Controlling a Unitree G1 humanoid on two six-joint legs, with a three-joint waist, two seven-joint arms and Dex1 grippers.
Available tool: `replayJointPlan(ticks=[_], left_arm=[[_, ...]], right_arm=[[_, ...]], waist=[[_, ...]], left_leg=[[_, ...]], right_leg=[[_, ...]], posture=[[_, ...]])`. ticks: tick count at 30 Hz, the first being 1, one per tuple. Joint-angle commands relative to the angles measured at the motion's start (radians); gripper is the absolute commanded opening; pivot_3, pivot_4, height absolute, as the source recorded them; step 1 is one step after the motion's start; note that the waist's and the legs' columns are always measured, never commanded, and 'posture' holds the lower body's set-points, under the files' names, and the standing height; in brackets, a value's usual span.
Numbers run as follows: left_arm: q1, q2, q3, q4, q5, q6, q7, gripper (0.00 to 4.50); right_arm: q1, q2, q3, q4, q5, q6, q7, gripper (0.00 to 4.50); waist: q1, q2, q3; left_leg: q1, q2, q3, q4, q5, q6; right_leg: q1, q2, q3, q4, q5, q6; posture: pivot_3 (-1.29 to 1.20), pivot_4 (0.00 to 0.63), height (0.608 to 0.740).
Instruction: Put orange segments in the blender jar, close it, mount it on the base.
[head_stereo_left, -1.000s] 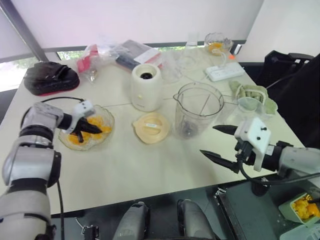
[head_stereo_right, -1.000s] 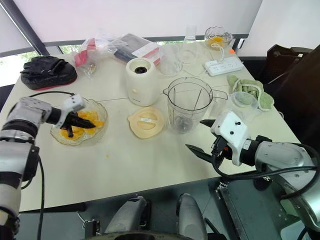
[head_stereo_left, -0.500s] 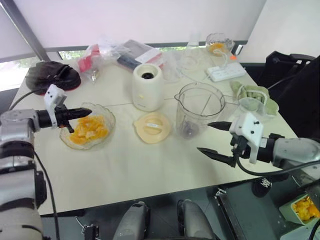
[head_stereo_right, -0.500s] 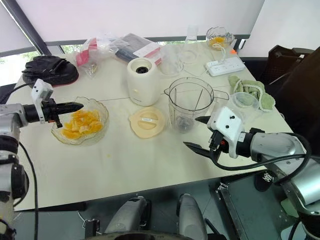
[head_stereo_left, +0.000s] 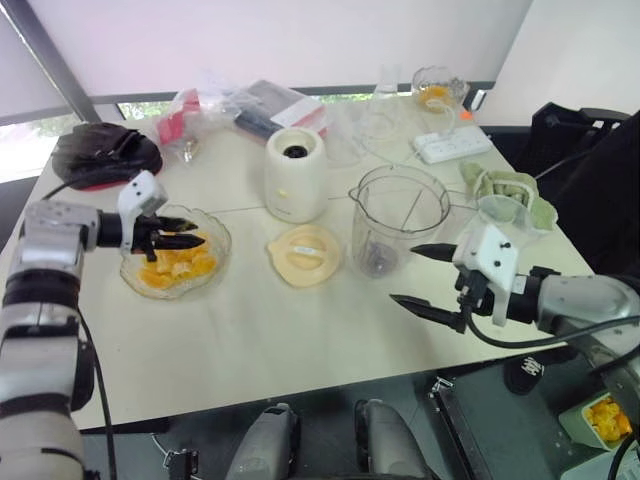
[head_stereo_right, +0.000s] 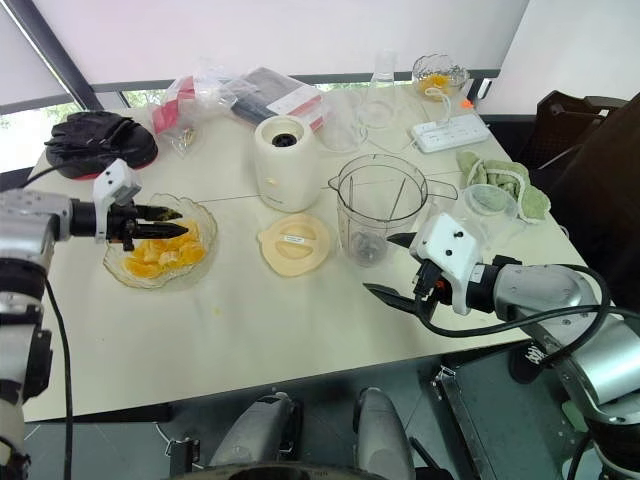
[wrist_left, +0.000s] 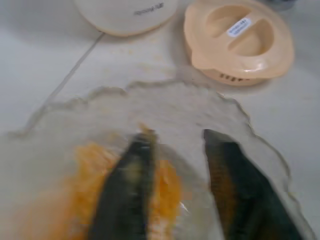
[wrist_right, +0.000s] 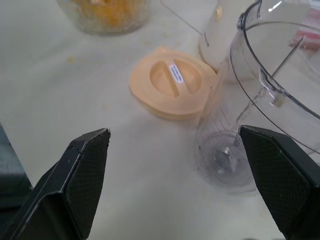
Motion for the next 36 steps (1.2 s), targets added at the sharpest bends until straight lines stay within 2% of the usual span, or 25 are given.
replayJointPlan(ticks=[1, 10, 16, 27, 36], left_arm=[[-0.065, 0.009, -0.038, 0.112, 0.061, -0.079, -0.02, 3.2], [-0.124, -0.022, -0.168, 0.278, 0.218, -0.205, -0.035, 3.2], [-0.137, -0.056, -0.184, 0.331, 0.267, -0.238, -0.005, 3.2], [-0.146, -0.08, -0.219, 0.37, 0.349, -0.265, 0.097, 3.2], [-0.131, -0.112, -0.207, 0.379, 0.369, -0.283, 0.153, 3.2]], right_arm=[[0.023, 0.019, -0.017, -0.059, -0.003, 0.001, -0.034, 4.34], [0.151, 0.088, -0.035, -0.166, -0.009, 0.022, -0.138, 4.34], [0.184, 0.11, -0.019, -0.197, -0.012, 0.027, -0.179, 4.34], [0.172, 0.099, -0.009, -0.196, 0.021, 0.036, -0.166, 4.34], [0.089, 0.074, 0.008, -0.135, 0.012, 0.039, -0.114, 4.34]], waist=[[-0.006, 0.0, 0.0], [-0.002, -0.001, 0.0], [0.0, -0.002, -0.001], [-0.001, -0.002, -0.001], [0.0, -0.002, -0.001]], left_leg=[[0.0, 0.0, 0.0, 0.0, 0.0, 0.0], [0.0, 0.0, 0.001, 0.0, -0.001, 0.001], [0.0, 0.0, 0.0, 0.002, -0.001, 0.001], [0.0, 0.0, 0.0, 0.003, -0.001, 0.002], [0.0, 0.0, 0.0, 0.006, -0.001, 0.002]], right_leg=[[0.0, 0.0, 0.0, 0.0, 0.0, 0.0], [-0.001, 0.0, 0.0, 0.001, 0.0, 0.0], [0.0, 0.0, 0.0, 0.003, 0.0, 0.0], [-0.001, 0.001, 0.0, 0.008, 0.0, 0.0], [0.0, 0.001, 0.0, 0.008, 0.0, 0.0]], posture=[[0.0, 0.15, 0.74], [0.0, 0.15, 0.74], [0.0, 0.15, 0.74], [0.0, 0.15, 0.74], [0.0, 0.15, 0.74]])
